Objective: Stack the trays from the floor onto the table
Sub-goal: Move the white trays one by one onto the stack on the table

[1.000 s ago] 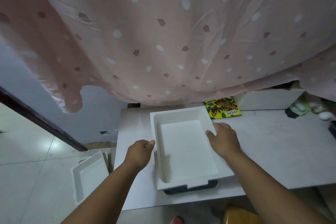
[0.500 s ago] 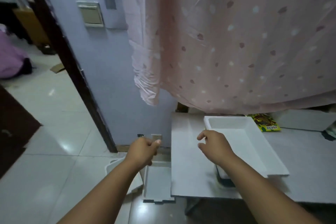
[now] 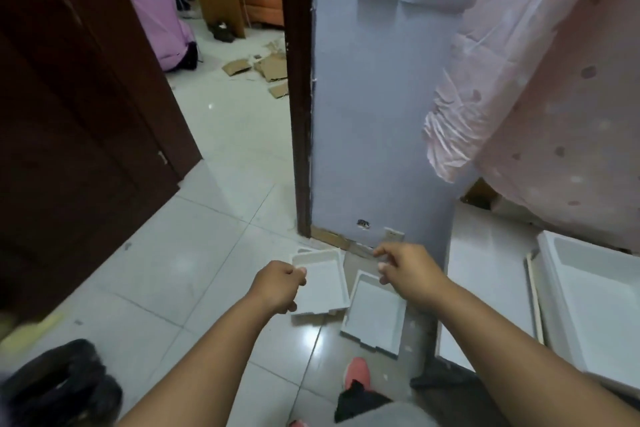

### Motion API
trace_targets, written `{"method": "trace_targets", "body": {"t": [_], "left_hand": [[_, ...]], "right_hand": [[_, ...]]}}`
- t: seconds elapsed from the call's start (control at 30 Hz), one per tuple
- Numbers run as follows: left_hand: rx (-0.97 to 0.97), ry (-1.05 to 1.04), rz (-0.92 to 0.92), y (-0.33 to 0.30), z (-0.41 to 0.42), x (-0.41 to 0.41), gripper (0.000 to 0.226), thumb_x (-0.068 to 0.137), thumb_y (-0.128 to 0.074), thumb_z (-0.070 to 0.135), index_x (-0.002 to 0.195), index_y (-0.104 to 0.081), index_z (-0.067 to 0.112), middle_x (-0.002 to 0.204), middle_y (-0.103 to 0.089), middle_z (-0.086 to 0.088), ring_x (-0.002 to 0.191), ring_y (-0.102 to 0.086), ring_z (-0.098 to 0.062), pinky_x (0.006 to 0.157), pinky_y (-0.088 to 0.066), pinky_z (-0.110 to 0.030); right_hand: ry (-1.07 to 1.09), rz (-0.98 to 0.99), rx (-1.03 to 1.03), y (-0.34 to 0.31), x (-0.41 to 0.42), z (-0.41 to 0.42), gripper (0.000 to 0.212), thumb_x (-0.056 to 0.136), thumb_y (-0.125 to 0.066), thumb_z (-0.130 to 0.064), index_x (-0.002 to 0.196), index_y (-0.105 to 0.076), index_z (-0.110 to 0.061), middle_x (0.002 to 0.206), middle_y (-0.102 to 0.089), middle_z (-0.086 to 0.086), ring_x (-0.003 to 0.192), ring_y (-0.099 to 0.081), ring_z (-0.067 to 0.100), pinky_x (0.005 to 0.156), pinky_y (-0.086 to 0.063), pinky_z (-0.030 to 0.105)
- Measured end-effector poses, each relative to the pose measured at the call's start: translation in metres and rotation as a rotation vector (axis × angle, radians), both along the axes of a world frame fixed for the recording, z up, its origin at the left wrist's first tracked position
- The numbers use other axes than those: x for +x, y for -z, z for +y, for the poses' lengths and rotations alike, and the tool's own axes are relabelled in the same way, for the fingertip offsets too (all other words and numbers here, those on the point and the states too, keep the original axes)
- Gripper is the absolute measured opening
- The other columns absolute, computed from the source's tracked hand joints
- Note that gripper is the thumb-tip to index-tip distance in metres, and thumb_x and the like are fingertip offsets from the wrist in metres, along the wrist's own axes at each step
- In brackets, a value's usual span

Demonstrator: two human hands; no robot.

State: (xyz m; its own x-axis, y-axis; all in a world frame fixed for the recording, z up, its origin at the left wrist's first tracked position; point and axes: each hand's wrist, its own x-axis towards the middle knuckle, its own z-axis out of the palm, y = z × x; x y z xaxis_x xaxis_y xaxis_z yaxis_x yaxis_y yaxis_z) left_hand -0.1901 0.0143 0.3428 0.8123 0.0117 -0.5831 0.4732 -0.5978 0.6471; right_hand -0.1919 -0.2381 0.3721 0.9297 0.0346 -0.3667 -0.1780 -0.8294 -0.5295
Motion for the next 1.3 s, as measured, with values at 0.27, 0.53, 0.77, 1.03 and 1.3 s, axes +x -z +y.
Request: {"method": "trace_targets", "body": {"t": [0.27,0.53,0.77,1.03,1.3], "left_hand": [[-0.005,-0.13,0.108,0.02,0.02,0.039,0.043,0.098,-0.05,0.037,0.081,-0.069,0.003,0.06,-0.064,-0.003,0.052,-0.061,-0.018,0.062,-0.048,-0.029],[0.102,-0.191,0.218,0.087,0.016,0.112,0.042,0.099,-0.047,0.039,0.083,-0.072,0.01,0.073,-0.075,-0.008,0.061,-0.065,-0.017,0.06,-0.046,-0.026],[0.059,-0.195,0.376,0.182,0.017,0.133,0.024,0.096,-0.051,0.028,0.098,-0.07,0.014,0.081,-0.075,-0.003,0.064,-0.069,-0.014,0.061,-0.051,-0.025],[0.136,-0.086,0.354,0.376,0.028,0.185,0.022,0.095,-0.052,0.028,0.084,-0.07,0.021,0.085,-0.074,0.004,0.085,-0.07,-0.02,0.079,-0.051,-0.032],[0.252,-0.021,0.321,0.609,0.023,0.203,0.023,0.096,-0.051,0.025,0.079,-0.066,0.018,0.08,-0.069,0.0,0.083,-0.063,-0.023,0.075,-0.048,-0.032]], "right_hand": [[-0.083,0.044,0.092,0.049,0.075,0.037,0.02,0.099,-0.053,-0.031,0.113,-0.067,-0.029,0.077,-0.071,-0.009,0.069,-0.07,0.002,0.07,-0.058,0.031],[-0.021,0.225,0.093,0.142,0.156,0.026,0.047,0.097,-0.053,-0.041,0.067,-0.062,-0.006,0.069,-0.069,0.007,0.065,-0.07,0.019,0.064,-0.052,0.034],[0.111,0.374,0.096,0.243,0.188,0.025,0.048,0.096,-0.049,-0.043,0.069,-0.069,-0.009,0.072,-0.071,0.003,0.074,-0.067,0.019,0.072,-0.046,0.032],[0.203,0.478,0.042,0.425,0.202,0.023,0.028,0.097,-0.054,-0.037,0.081,-0.068,-0.018,0.086,-0.071,-0.006,0.084,-0.063,0.016,0.073,-0.041,0.029],[0.428,0.359,-0.072,0.66,0.207,0.022,0.022,0.096,-0.053,-0.03,0.107,-0.068,-0.018,0.1,-0.065,-0.007,0.093,-0.056,0.013,0.077,-0.038,0.024]]}}
